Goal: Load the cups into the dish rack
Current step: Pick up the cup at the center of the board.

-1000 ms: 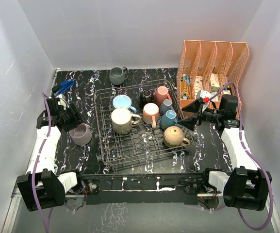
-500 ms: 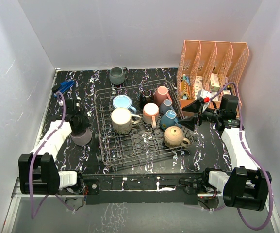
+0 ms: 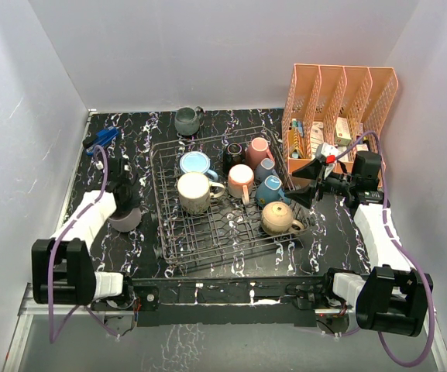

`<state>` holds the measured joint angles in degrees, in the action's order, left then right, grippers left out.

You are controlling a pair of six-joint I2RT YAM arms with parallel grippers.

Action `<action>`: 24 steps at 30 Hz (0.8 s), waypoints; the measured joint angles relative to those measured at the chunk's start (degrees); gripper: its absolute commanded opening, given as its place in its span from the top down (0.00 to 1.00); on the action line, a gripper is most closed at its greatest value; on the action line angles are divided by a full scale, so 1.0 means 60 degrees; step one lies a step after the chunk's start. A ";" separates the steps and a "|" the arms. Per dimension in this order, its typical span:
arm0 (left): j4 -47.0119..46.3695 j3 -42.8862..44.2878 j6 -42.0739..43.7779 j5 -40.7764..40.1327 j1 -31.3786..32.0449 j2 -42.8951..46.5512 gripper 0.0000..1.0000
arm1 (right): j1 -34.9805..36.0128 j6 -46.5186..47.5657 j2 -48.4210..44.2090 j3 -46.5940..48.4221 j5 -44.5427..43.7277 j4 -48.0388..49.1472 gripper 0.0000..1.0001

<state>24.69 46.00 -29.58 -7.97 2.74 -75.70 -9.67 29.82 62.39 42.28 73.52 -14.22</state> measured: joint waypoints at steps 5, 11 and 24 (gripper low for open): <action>0.0637 0.0040 0.0375 -0.0382 0.0000 0.1169 1.00 | -0.0033 0.0022 0.0095 -0.0062 0.0033 0.0073 0.22; 0.1257 0.0543 0.0994 -0.0240 -0.0007 0.3078 1.00 | -0.0033 0.0718 0.0113 -0.0120 0.0295 -0.0335 0.22; 0.1475 0.2193 0.1118 0.3923 -0.0007 0.4608 1.00 | -0.0033 0.4914 0.0361 0.2124 0.0051 -0.5184 0.21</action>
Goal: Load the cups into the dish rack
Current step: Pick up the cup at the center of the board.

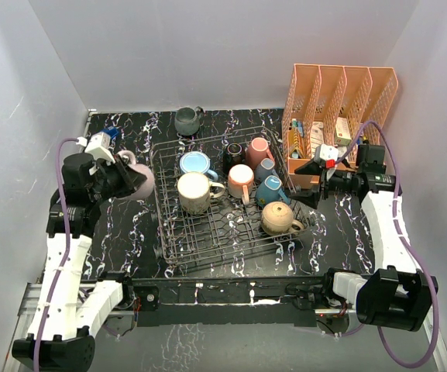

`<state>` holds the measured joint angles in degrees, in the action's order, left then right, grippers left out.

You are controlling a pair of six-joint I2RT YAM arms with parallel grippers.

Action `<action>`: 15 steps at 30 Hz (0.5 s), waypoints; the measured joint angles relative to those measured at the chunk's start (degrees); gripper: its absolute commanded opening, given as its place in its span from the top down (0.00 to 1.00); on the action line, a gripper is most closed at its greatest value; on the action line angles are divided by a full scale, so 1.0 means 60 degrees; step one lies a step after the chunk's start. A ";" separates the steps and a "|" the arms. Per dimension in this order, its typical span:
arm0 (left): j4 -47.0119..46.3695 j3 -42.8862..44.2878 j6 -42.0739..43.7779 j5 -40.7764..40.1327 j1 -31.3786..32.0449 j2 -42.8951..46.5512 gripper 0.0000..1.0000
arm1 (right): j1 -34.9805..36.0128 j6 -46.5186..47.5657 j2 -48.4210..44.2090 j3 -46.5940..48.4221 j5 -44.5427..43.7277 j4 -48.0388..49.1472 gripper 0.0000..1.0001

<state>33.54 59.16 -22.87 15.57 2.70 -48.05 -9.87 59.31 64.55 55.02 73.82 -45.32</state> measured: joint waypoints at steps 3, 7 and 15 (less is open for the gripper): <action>-0.0783 -0.0095 -0.0845 0.1388 0.0000 0.0208 1.00 | -0.0004 0.0397 -0.0036 0.0484 -0.0069 -0.0714 0.21; -0.2936 -0.0805 -0.2455 0.3067 0.0011 0.0703 1.00 | -0.0004 0.0372 -0.0222 0.0984 -0.0040 -0.1279 0.21; -0.6954 -0.1949 -0.4932 0.4207 0.0688 0.0732 1.00 | 0.0000 -0.1428 -0.0266 0.2146 0.0878 -0.0889 0.21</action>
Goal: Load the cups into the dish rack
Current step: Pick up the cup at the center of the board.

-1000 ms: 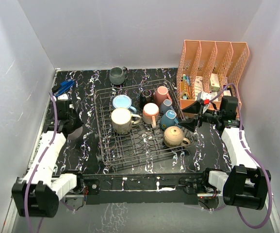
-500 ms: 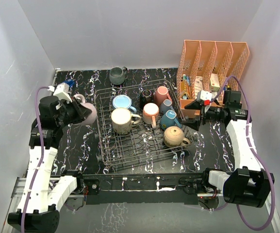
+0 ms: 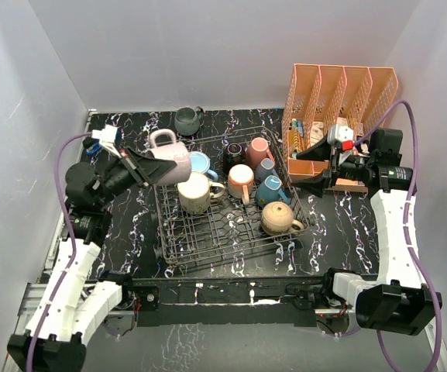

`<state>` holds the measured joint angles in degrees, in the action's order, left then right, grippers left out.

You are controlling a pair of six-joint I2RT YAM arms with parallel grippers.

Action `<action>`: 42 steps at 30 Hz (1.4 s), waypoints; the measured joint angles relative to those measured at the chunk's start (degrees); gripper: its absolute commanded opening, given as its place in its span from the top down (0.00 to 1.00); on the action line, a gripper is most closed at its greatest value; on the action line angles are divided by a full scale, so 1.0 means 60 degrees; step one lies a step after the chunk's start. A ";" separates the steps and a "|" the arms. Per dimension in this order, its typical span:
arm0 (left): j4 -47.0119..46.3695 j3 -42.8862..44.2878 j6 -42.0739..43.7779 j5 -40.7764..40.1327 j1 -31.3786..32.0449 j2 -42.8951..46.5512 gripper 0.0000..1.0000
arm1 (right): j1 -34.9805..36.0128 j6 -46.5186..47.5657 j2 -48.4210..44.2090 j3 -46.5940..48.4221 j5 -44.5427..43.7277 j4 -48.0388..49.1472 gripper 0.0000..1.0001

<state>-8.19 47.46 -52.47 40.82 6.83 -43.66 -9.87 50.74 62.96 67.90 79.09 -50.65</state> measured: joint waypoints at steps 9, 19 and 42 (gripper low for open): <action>-0.2011 -0.0481 0.0652 -0.1486 0.4754 -0.1519 1.00 | 0.0000 -0.5202 -0.0004 -0.0372 0.1045 0.4025 0.21; -0.5093 -0.1016 0.0889 -0.2226 0.6455 -0.3756 1.00 | 0.0699 -1.0775 0.0200 -0.0863 0.1049 0.8160 0.01; -0.8182 -0.1038 0.0969 -0.3646 0.8225 -0.5257 1.00 | 0.2484 -1.7766 0.0605 -0.3785 -0.0572 1.5395 0.12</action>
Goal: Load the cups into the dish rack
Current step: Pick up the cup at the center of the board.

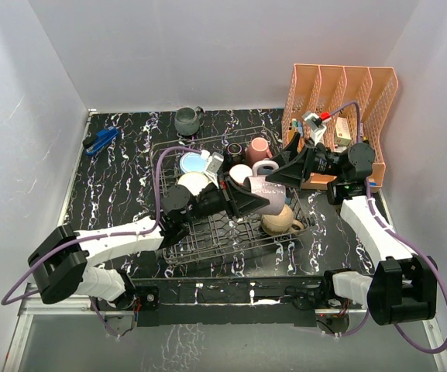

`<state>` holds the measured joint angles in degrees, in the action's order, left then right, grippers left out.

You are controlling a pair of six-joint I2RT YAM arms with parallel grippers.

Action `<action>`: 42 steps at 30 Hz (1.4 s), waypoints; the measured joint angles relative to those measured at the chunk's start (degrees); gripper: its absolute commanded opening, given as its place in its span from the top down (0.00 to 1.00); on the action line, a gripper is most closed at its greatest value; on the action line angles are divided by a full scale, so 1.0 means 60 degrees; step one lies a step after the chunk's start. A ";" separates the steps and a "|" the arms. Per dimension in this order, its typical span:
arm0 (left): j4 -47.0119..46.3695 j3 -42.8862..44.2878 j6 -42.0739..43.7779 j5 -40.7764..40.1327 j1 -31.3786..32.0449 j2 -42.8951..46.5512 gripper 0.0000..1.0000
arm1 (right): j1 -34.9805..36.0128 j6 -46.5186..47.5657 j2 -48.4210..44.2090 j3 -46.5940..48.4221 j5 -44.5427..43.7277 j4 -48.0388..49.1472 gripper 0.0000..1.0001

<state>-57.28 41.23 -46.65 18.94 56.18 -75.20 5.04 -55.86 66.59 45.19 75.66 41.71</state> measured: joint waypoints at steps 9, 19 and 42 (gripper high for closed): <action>-0.0430 0.0004 -0.0186 -0.0080 0.0171 -0.0492 1.00 | 0.0386 -0.0255 -0.0004 -0.0040 -0.0222 0.0306 0.31; -0.0561 0.0004 -0.0222 -0.0127 0.0219 -0.0495 1.00 | 0.0601 -0.0153 -0.0004 -0.0317 -0.0266 0.0342 0.62; -0.0262 -0.0594 0.0015 -0.0528 0.0280 0.0499 0.42 | 0.0550 0.0539 0.0000 -0.0317 0.0135 0.0076 0.92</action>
<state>-58.85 37.67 -46.57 15.77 57.87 -72.20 8.34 -52.62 66.59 43.29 76.47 42.17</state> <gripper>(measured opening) 0.522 0.243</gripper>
